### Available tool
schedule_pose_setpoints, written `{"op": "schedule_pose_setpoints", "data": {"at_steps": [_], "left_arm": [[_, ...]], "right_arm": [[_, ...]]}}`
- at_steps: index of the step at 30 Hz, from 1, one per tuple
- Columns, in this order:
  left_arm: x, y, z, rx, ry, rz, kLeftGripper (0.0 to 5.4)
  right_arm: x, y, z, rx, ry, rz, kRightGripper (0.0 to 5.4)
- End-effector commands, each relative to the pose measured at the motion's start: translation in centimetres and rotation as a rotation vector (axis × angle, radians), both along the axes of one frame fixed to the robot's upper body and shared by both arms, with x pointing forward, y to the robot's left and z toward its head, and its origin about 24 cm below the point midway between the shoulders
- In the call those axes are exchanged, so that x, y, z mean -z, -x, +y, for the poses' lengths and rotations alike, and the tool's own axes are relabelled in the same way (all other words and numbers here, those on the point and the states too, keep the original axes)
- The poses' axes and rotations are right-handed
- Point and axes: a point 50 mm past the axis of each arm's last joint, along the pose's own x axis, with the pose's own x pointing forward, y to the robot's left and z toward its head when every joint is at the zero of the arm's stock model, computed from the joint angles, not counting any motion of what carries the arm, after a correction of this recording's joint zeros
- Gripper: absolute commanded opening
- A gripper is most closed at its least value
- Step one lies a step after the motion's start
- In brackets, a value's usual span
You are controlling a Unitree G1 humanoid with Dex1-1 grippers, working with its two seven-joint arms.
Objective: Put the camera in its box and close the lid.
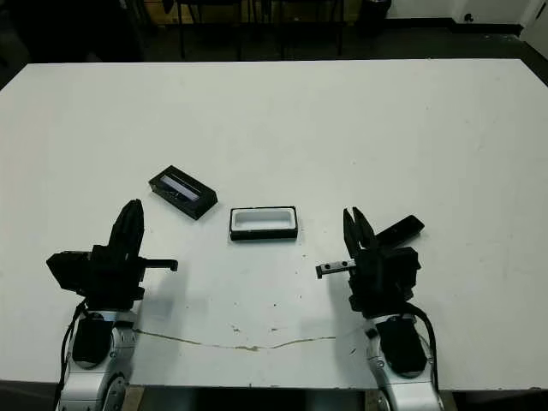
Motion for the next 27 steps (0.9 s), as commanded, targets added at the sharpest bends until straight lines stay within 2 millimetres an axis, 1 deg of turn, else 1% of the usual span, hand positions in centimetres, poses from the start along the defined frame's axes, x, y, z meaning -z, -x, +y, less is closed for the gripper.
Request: {"op": "schedule_pose_setpoints", "data": {"at_steps": [1, 6, 11, 13, 19, 25, 27], "left_arm": [[0.5, 0.2, 0.3, 0.0, -0.004, 0.027, 0.0], [0.6, 0.3, 0.3, -0.009, -0.006, 0.031, 0.0], [0.6, 0.4, 0.4, -0.013, -0.008, 0.035, 0.0], [0.6, 0.4, 0.4, -0.015, -0.014, 0.034, 0.0], [0.7, 0.5, 0.4, -0.014, -0.011, 0.036, 0.0], [0.6, 0.5, 0.4, -0.016, -0.007, 0.034, 0.0], [0.6, 0.6, 0.4, -0.019, -0.001, 0.04, 0.0]], "right_arm": [[-1.5, -0.1, -2.5, 0.009, 0.038, -0.015, 0.0], [-3.8, -0.3, -7.2, 0.04, 0.138, -0.013, 0.0], [-4.9, -0.6, -10.8, 0.068, 0.26, 0.062, 0.0], [-5.2, -0.8, -11.8, 0.058, 0.299, 0.085, 0.0], [-5.5, -1.5, -13.1, 0.03, 0.438, 0.213, 0.0], [-4.4, -2.6, -13.5, -0.019, 0.484, 0.359, 0.0], [-3.8, -2.9, -13.5, -0.061, 0.487, 0.394, 0.0]]}}
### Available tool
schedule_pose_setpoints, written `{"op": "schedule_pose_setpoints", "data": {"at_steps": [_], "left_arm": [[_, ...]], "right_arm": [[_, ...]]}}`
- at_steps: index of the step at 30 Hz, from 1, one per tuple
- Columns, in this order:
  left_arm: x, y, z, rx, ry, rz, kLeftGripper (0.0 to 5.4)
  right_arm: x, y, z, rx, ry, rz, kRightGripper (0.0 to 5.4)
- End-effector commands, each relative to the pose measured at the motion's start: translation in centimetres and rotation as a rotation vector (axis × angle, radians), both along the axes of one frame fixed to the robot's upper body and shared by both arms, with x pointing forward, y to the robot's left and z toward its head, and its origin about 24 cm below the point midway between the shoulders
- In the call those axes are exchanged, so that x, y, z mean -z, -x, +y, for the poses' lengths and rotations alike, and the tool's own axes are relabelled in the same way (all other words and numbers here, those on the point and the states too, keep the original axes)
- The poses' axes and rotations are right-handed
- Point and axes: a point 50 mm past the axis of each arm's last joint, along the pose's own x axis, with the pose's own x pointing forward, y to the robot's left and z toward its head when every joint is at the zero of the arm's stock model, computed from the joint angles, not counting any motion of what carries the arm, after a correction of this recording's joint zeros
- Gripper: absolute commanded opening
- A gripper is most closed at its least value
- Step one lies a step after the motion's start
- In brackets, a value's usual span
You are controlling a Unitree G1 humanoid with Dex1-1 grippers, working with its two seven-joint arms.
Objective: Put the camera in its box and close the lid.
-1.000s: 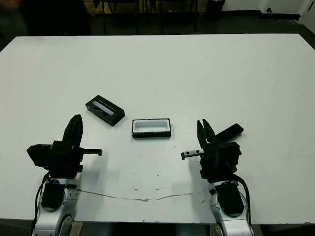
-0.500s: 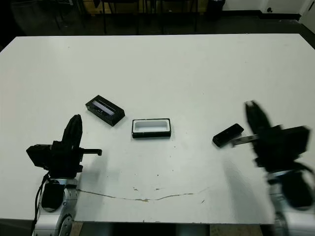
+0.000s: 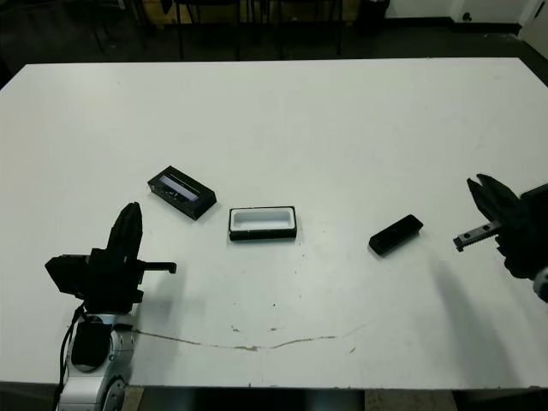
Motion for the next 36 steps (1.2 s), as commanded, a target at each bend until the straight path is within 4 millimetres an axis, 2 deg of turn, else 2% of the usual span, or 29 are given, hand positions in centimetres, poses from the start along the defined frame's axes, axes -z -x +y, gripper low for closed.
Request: {"op": "schedule_pose_setpoints", "data": {"at_steps": [1, 6, 13, 21, 30, 36], "left_arm": [[0.3, 0.2, 0.2, -0.01, -0.004, 0.031, 0.0], [0.3, 0.2, 0.3, -0.007, -0.011, 0.029, 0.0], [0.2, 0.1, 0.4, -0.006, -0.006, 0.031, 0.0], [0.2, 0.2, 0.4, -0.002, -0.018, 0.023, 0.0], [0.4, 0.3, 0.3, -0.005, -0.004, 0.026, 0.0], [0.4, 0.3, 0.3, -0.006, -0.014, 0.028, 0.0]], "right_arm": [[1.4, -0.4, -0.3, -0.036, 0.012, 0.117, 0.0], [3.3, -0.8, -0.1, -0.083, 0.007, 0.234, 0.0], [4.4, -0.8, 0.2, -0.144, 0.096, 0.369, 0.0], [5.2, -0.6, 0.2, -0.145, 0.213, 0.545, 0.0], [5.5, -0.9, 0.7, -0.179, 0.29, 0.608, 0.0], [5.5, -1.3, 1.0, -0.184, 0.28, 0.627, 0.0]]}}
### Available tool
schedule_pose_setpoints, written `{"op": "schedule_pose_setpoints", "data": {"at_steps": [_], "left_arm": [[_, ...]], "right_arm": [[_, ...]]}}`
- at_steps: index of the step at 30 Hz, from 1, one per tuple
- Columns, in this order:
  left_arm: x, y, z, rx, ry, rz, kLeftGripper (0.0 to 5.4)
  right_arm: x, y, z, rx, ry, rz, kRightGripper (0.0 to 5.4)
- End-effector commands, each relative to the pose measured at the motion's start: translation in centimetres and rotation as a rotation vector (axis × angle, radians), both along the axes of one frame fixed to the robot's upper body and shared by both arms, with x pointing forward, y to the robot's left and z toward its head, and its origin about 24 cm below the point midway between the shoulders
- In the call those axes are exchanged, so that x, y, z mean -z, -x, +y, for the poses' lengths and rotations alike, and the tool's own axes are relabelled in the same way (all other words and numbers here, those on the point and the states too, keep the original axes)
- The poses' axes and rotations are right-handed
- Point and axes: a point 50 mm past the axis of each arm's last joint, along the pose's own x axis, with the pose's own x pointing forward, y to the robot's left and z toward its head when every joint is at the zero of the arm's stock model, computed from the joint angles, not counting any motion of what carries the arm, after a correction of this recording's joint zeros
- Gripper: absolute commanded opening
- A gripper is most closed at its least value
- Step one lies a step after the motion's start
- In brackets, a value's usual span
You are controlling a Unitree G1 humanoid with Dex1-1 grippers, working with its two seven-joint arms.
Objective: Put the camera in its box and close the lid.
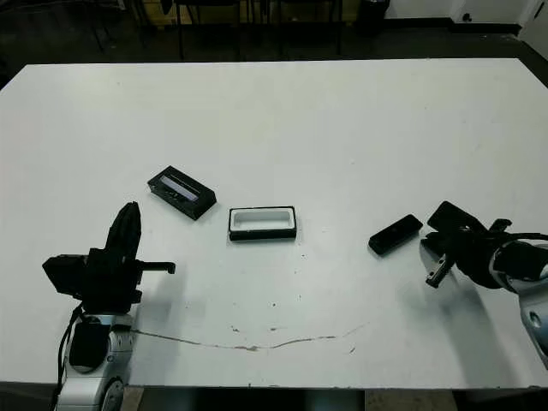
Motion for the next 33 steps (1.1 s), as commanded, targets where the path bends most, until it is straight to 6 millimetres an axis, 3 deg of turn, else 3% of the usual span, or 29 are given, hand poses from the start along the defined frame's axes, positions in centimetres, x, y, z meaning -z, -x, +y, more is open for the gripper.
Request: {"op": "schedule_pose_setpoints", "data": {"at_steps": [1, 33], "left_arm": [[0.6, 0.2, 0.2, -0.005, -0.003, 0.033, 0.0], [1.0, 0.5, -0.2, -0.005, 0.013, 0.051, 0.0]], "right_arm": [[1.4, 0.5, 0.0, 0.009, -0.013, 0.091, 0.0], [1.4, -4.3, 5.8, -0.087, -0.025, 0.013, 0.0]]}}
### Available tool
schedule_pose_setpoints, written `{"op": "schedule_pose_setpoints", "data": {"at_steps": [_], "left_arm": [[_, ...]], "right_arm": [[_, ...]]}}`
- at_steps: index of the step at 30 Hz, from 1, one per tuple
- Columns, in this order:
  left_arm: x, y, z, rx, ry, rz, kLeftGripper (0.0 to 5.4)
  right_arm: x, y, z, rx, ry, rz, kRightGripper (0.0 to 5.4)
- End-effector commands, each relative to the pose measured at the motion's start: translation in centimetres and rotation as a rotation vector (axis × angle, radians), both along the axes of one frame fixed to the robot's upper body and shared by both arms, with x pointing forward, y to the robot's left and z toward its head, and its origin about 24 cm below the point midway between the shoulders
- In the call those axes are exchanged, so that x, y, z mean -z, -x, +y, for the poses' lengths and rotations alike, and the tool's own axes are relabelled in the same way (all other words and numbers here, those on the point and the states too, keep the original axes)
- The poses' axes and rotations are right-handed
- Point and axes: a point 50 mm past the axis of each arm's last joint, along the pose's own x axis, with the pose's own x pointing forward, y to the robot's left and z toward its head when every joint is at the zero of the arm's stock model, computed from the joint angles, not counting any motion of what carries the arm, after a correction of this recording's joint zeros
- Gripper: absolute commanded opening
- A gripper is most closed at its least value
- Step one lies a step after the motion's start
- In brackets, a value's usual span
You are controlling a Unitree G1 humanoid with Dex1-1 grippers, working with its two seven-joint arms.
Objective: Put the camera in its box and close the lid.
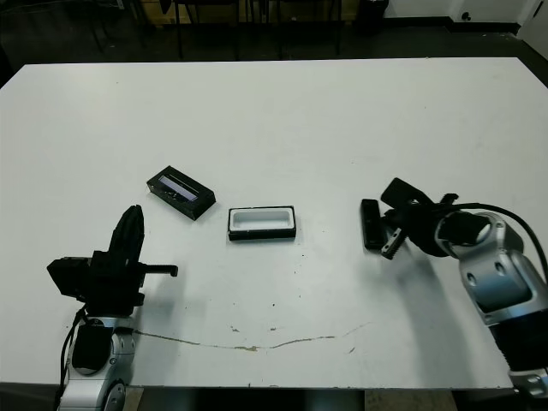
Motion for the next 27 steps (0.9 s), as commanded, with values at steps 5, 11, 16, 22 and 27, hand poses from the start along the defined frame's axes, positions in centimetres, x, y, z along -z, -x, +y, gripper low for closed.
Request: {"op": "schedule_pose_setpoints", "data": {"at_steps": [5, 11, 16, 22, 27], "left_arm": [[0.8, 0.3, 0.2, -0.018, -0.002, 0.038, 0.0], [0.8, 0.4, 0.1, -0.022, 0.01, 0.054, 0.0], [0.8, 0.3, 0.2, -0.018, 0.008, 0.046, 0.0], [0.7, 0.2, 0.3, -0.012, 0.001, 0.041, 0.0], [0.6, 0.1, 0.3, -0.009, -0.01, 0.037, 0.0]], "right_arm": [[1.3, -0.3, 0.6, 0.002, -0.005, 0.059, 0.0], [0.8, -0.3, -0.1, 0.004, 0.007, 0.037, 0.0], [-0.2, -0.2, -2.0, 0.103, -0.039, -0.049, 0.0], [-3.5, 0.4, -3.5, 0.221, -0.154, -0.279, 0.0], [-5.8, 2.7, -2.1, 0.245, -0.341, -0.445, 0.0]]}}
